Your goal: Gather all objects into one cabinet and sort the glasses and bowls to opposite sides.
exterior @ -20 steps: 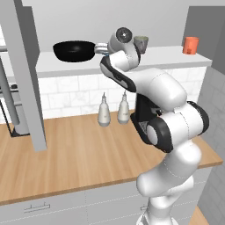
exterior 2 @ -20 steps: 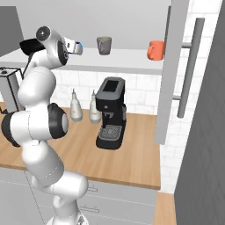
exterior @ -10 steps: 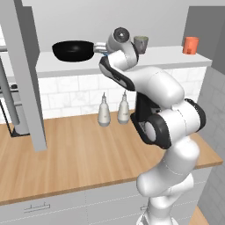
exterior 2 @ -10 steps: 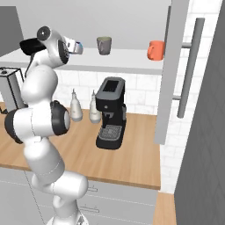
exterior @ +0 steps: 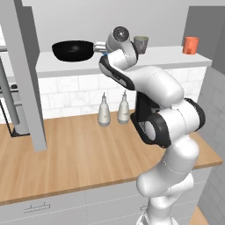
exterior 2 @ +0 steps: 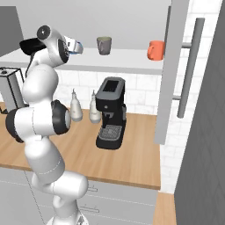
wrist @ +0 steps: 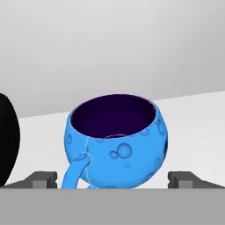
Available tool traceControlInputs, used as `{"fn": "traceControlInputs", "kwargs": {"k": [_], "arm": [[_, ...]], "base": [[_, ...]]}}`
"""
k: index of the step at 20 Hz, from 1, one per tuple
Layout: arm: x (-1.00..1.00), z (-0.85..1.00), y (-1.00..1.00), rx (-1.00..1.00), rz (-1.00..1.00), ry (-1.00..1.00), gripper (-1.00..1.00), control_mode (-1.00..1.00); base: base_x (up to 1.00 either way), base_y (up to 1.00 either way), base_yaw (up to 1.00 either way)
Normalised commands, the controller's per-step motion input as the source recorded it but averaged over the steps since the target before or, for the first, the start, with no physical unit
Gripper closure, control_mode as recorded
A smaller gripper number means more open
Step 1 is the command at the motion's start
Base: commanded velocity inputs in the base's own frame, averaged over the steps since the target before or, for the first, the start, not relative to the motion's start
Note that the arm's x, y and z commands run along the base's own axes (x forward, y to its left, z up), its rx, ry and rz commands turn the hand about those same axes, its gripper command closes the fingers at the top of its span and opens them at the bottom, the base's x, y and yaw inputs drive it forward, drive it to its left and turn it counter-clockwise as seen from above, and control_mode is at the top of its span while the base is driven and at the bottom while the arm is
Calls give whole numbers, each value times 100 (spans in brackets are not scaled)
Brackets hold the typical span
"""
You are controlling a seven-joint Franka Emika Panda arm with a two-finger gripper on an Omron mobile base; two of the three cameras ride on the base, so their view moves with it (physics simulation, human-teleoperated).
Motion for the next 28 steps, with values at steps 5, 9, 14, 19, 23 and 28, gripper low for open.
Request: {"fn": "traceControlInputs", "kwargs": {"k": [5,9,14,19,23,28], "arm": [[0,0,-11,0,0,0,-100,-100],[0,0,-14,0,0,0,-100,-100],[0,0,-16,0,0,0,-100,-100],[0,0,-5,0,0,0,100,-100],[0,0,0,0,0,0,100,-100],[0,0,0,0,0,0,100,-100]], "base": [[0,0,0],[0,0,0],[0,0,0],[0,0,0],[0,0,0],[0,0,0]]}}
